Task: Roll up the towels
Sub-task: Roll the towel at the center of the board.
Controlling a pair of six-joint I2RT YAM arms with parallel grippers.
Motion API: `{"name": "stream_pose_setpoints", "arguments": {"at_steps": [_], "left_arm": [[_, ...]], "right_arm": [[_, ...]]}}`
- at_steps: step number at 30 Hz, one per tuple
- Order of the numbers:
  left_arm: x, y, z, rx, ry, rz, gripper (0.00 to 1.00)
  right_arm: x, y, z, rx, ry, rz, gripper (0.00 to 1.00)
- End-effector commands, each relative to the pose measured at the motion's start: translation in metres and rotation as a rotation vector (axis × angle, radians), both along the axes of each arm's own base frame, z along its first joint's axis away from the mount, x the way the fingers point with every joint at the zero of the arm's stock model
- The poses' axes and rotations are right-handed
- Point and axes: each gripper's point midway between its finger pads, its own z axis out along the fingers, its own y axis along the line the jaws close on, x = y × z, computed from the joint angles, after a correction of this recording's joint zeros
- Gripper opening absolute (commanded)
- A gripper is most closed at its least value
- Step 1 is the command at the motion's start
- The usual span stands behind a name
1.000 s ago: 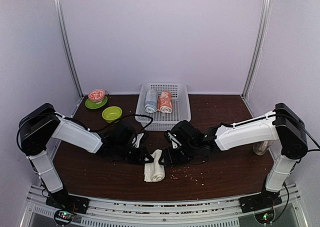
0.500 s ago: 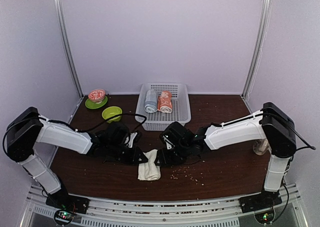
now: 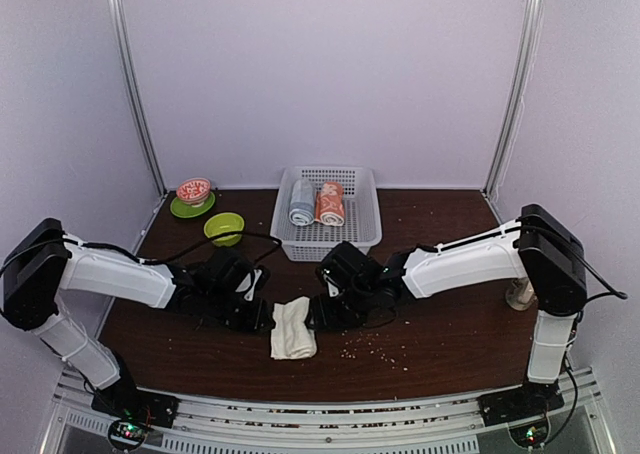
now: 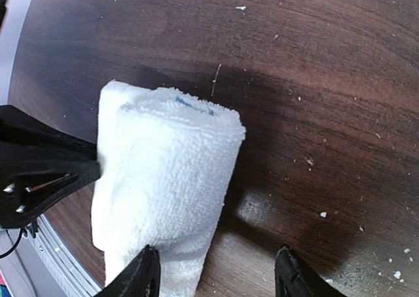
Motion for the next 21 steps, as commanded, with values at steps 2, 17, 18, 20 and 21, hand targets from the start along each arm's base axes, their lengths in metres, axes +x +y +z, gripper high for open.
{"name": "stream_pose_setpoints", "arguments": {"at_steps": [2,17,18,20,21], "left_arm": [[0.009,0.006,-0.011,0.057,-0.011,0.027,0.1],[0.002,-0.019,-0.006,-0.076,0.011,-0.042,0.04],[0.001,-0.018,-0.006,-0.077,0.01,-0.042,0.04],[0.0,-0.018,-0.005,-0.083,0.008,-0.044,0.03],[0.0,-0.017,-0.005,-0.085,0.008,-0.043,0.03]], "right_arm": [[0.003,0.002,-0.001,-0.032,-0.011,-0.011,0.6],[0.004,0.026,0.012,-0.012,-0.014,0.01,0.61],[0.004,0.027,0.011,-0.014,-0.013,0.013,0.61],[0.004,0.03,0.009,-0.019,-0.01,0.013,0.62],[0.004,0.031,0.007,-0.023,-0.006,0.014,0.62]]}}
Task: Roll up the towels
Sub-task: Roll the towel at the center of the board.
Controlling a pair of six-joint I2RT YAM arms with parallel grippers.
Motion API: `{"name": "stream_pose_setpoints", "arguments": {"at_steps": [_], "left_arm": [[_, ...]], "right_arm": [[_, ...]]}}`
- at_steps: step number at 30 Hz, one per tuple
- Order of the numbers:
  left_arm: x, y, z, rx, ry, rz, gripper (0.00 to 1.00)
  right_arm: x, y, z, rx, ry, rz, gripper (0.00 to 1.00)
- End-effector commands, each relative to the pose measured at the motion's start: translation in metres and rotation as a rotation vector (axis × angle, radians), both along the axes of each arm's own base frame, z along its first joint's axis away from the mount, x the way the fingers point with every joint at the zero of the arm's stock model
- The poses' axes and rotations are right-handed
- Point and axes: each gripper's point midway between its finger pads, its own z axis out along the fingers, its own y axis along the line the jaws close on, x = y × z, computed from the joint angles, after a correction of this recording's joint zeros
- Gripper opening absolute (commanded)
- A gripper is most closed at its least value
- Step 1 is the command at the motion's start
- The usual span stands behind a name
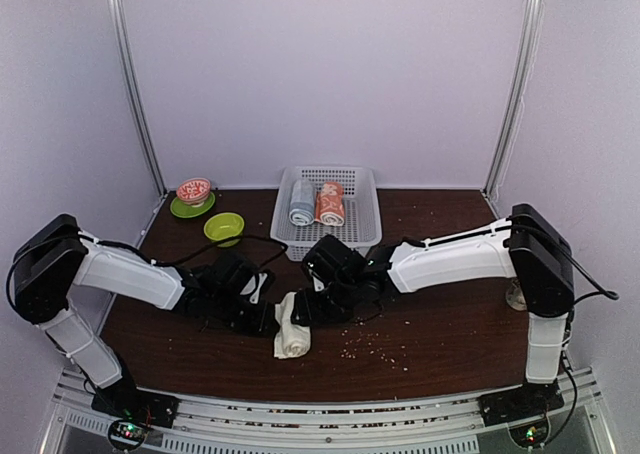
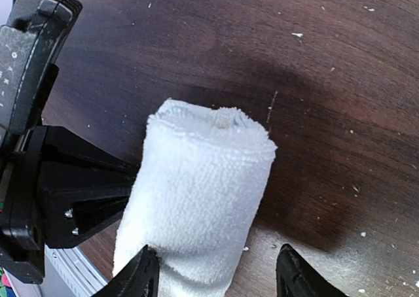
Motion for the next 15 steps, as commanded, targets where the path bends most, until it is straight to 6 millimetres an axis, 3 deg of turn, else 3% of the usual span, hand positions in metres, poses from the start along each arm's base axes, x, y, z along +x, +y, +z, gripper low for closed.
{"name": "stream_pose_setpoints", "arguments": {"at_steps": [1,9,15], "left_arm": [[0.001,-0.007,0.012,-0.069,-0.024,-0.012,0.03],[-0.005,-0.004,0.009,-0.088,-0.011,-0.009,0.03],[-0.014,0.01,0.012,-0.074,-0.014,0.005,0.05]], "right_arm": [[0.0,0.006,-0.008,-0.027,0.003,-0.005,0.62],[0.001,0.019,-0.014,-0.02,0.022,-0.011,0.66],[0.0,0.018,-0.032,-0.066,0.033,-0.014,0.67]]}}
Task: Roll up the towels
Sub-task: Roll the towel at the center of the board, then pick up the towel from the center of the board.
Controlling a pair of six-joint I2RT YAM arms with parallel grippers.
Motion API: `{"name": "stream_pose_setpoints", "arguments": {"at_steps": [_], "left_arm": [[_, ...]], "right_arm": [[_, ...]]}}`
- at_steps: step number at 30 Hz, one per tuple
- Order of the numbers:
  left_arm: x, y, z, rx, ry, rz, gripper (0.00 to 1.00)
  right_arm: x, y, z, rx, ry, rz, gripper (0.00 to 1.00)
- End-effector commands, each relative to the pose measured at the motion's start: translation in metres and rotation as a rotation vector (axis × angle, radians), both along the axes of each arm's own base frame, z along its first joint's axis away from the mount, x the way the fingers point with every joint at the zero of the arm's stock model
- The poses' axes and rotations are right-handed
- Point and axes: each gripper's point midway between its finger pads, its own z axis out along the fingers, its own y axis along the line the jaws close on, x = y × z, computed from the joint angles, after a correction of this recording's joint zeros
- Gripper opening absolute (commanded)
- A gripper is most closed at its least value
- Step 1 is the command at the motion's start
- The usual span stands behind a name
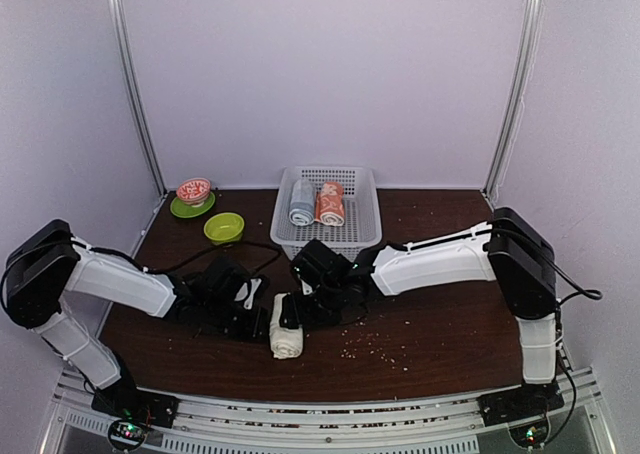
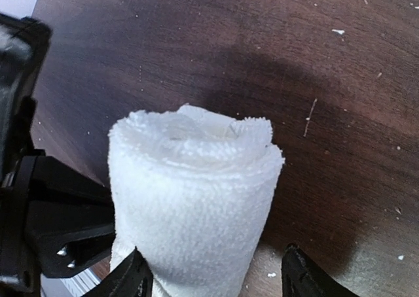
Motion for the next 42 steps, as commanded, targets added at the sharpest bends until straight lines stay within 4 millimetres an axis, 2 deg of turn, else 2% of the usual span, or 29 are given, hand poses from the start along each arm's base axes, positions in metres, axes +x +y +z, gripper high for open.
{"name": "stream_pose_setpoints", "arguments": {"at_steps": [1,3,8,11,16,22,26,32,35,42], "left_arm": [[-0.005,0.006,0.016,-0.033,-0.023,0.004,0.06],[-0.009,0.012,0.023,-0.023,-0.028,0.002,0.09],[-0.01,0.026,0.055,-0.035,-0.097,0.027,0.12],[0.005,0.024,0.076,-0.069,-0.154,0.059,0.11],[0.034,0.002,0.083,-0.119,-0.165,0.064,0.09],[0.048,-0.023,0.069,-0.174,-0.117,0.035,0.07],[0.049,-0.029,0.056,-0.182,-0.083,0.029,0.07],[0.047,-0.024,0.02,-0.155,-0.009,0.067,0.05],[0.045,-0.023,0.013,-0.164,0.009,0.073,0.05],[0.038,-0.009,0.007,-0.132,0.001,0.096,0.04]], "right_arm": [[-0.003,-0.004,-0.022,-0.07,0.016,-0.006,0.68],[-0.004,-0.006,-0.027,-0.084,0.023,-0.006,0.68],[-0.005,-0.007,-0.034,-0.099,0.023,-0.002,0.68],[-0.006,-0.006,-0.035,-0.096,0.019,0.003,0.68],[-0.008,-0.005,-0.035,-0.097,0.016,0.015,0.68],[-0.009,-0.005,-0.033,-0.098,0.011,0.026,0.68],[-0.01,-0.004,-0.029,-0.085,0.009,0.03,0.68],[-0.015,-0.002,-0.011,-0.012,0.02,0.013,0.69],[-0.017,0.001,-0.005,0.024,0.045,0.002,0.69],[-0.015,0.008,-0.01,0.119,0.147,-0.082,0.69]]}}
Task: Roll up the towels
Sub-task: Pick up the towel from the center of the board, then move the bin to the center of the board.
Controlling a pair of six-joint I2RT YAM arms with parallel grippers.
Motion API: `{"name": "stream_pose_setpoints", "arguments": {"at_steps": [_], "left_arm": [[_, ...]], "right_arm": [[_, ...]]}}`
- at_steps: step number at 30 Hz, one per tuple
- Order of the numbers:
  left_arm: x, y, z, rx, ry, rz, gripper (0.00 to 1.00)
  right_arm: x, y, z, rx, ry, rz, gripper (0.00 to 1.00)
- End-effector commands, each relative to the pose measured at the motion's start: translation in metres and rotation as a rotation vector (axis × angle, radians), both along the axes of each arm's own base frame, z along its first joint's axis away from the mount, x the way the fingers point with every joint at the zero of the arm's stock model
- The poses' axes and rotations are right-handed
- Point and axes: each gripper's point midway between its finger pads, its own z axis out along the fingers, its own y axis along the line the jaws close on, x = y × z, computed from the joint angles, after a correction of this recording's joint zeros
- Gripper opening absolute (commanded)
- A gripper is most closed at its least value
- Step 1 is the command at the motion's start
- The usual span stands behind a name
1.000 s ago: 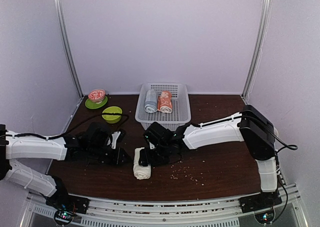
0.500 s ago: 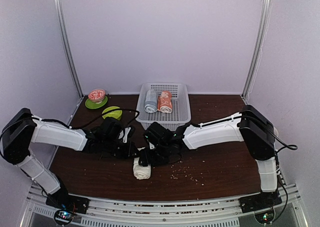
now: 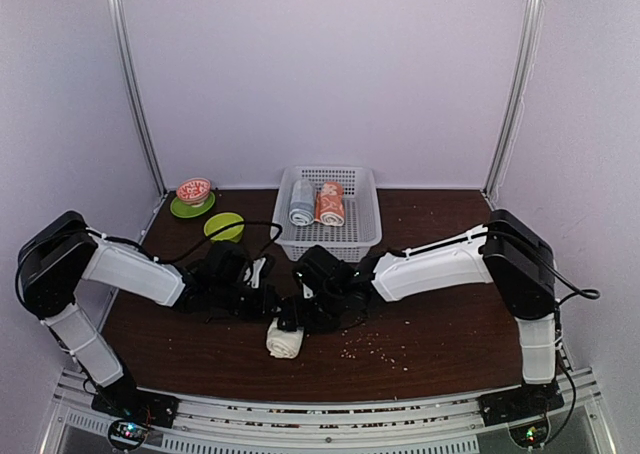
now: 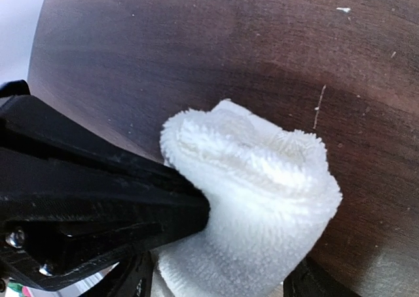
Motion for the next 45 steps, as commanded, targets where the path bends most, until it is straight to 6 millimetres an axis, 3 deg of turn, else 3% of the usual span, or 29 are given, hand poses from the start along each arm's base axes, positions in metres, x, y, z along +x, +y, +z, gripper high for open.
{"name": "stream_pose_setpoints", "arguments": {"at_steps": [1,5,11,16,19,22,25,30,36,41,45], "left_arm": [[-0.009,0.021,-0.021,0.071,0.031,0.038,0.04],[-0.012,0.029,-0.026,0.095,0.031,0.048,0.04],[-0.015,0.034,-0.026,0.1,0.024,0.053,0.04],[-0.016,0.035,-0.02,0.097,0.012,0.051,0.04],[-0.017,0.038,-0.011,0.095,0.001,0.052,0.04],[-0.017,0.041,0.005,0.092,-0.026,0.059,0.04],[-0.013,0.047,0.028,0.102,-0.073,0.077,0.05],[0.012,0.068,0.074,0.169,-0.207,0.188,0.14],[0.067,0.079,0.127,0.112,-0.312,0.359,0.23],[0.118,0.063,0.126,0.044,-0.234,0.362,0.66],[0.153,0.04,0.131,0.076,-0.241,0.319,0.81]], "right_arm": [[-0.006,0.002,0.0,0.077,0.1,-0.057,0.69],[-0.005,0.007,-0.001,0.104,0.138,-0.105,0.69],[-0.008,0.011,-0.017,0.057,0.171,-0.12,0.65],[-0.017,0.02,-0.032,0.03,0.209,-0.092,0.42],[-0.015,0.021,-0.03,0.032,0.2,-0.094,0.25],[-0.01,0.018,-0.017,0.043,0.161,-0.1,0.13],[-0.003,0.009,0.009,0.053,0.098,-0.092,0.04],[0.01,-0.033,0.069,0.041,-0.047,-0.071,0.0],[0.044,-0.123,0.143,-0.029,-0.244,-0.132,0.0],[0.07,-0.181,0.187,-0.061,-0.356,-0.217,0.0],[0.086,-0.205,0.202,-0.033,-0.382,-0.275,0.0]]}}
